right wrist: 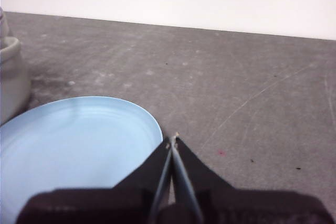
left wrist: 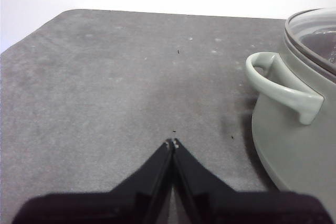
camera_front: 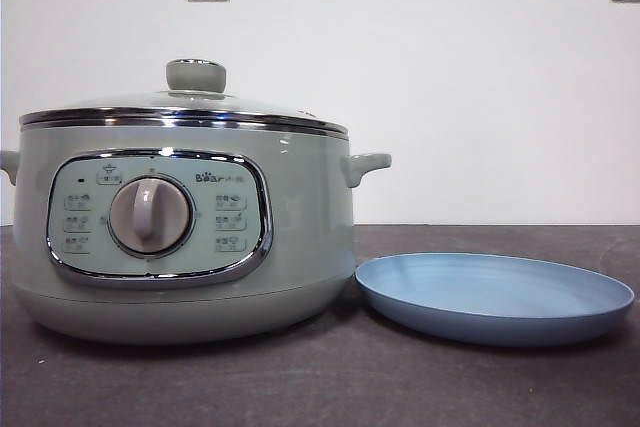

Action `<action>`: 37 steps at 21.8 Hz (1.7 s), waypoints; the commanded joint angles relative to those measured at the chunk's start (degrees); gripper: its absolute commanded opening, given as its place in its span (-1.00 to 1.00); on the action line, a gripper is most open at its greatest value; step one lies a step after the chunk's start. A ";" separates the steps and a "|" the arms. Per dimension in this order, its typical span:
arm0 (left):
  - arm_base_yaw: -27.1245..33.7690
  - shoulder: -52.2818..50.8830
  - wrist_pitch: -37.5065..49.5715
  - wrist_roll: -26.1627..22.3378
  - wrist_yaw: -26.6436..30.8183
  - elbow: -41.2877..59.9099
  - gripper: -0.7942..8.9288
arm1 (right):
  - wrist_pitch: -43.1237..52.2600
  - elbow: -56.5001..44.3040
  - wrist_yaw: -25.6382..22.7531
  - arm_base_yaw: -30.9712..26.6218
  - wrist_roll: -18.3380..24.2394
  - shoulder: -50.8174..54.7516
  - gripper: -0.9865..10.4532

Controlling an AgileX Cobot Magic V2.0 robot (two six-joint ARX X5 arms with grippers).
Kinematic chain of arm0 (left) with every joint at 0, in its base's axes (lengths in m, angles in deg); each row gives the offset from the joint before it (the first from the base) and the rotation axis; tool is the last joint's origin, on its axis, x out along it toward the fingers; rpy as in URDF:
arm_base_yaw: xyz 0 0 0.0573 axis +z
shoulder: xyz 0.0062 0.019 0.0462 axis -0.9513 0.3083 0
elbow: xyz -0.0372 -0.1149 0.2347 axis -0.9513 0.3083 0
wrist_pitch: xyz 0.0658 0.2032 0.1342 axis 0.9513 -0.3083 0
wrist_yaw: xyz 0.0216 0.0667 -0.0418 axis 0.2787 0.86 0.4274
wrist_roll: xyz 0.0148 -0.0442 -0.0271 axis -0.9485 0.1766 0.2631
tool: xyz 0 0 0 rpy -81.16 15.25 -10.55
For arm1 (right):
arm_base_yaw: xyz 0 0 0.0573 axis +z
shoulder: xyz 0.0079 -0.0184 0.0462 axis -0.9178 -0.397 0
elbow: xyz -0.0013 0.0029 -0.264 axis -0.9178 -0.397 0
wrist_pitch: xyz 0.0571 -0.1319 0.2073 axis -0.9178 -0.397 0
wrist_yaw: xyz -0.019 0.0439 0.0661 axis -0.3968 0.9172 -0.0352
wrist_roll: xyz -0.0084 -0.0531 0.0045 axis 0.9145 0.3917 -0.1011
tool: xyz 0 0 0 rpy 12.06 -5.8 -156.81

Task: Take the pumpkin out from the steamer,put the pumpkin in the blue plate,close the lid

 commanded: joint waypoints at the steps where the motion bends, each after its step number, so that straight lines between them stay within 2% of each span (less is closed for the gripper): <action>1: 0.24 -0.17 0.28 0.33 -0.07 0.96 -0.84 | -0.09 -0.68 -0.31 0.11 1.64 0.11 -0.83; 4: 0.24 -0.17 0.28 1.22 -0.83 0.96 -0.84 | -0.07 -0.68 -0.13 0.13 1.36 0.11 -0.83; 6: 0.24 -0.17 0.17 5.86 -3.54 0.96 -0.84 | -0.07 -0.68 0.31 0.13 -1.40 0.11 -0.83; 8: 0.24 -0.17 0.15 12.96 -8.41 0.96 -0.84 | 0.00 -0.68 0.33 0.13 -8.96 0.11 -0.83; 10: 0.24 -0.17 0.39 19.69 -14.12 0.96 -0.84 | 0.04 -0.68 0.26 0.13 -21.20 0.11 -0.83; 13: 0.24 -0.17 1.07 22.16 -20.79 0.96 -0.84 | 0.28 -0.68 0.04 0.13 -35.91 0.11 -0.83; 15: 0.24 -0.17 2.36 22.25 -21.38 0.96 -0.84 | 0.85 -0.68 0.02 0.13 -41.16 0.11 -0.83; 16: 0.24 -0.17 2.84 22.27 -21.38 0.96 -0.84 | 0.98 -0.68 0.02 0.13 -42.49 0.11 -0.83; 20: 0.24 -0.17 4.61 22.27 -21.40 0.92 -0.85 | 1.11 -0.50 0.72 0.13 -43.54 0.11 -0.83; 22: 0.24 -0.17 6.05 22.29 -22.29 0.57 -0.85 | 1.42 0.17 2.99 0.13 -43.50 0.11 -0.83; 26: 0.24 -0.09 4.46 22.27 -21.97 -3.06 -0.85 | 1.18 3.15 4.52 0.13 -43.21 -0.50 -0.84; 33: 0.26 0.07 -1.03 22.14 -17.86 -12.48 -0.85 | -0.26 12.96 4.61 0.13 -36.06 -6.78 -0.84; 37: 0.26 2.43 -3.37 21.42 -17.99 -16.94 -0.85 | -0.31 19.98 4.70 0.13 -32.09 -13.33 -0.84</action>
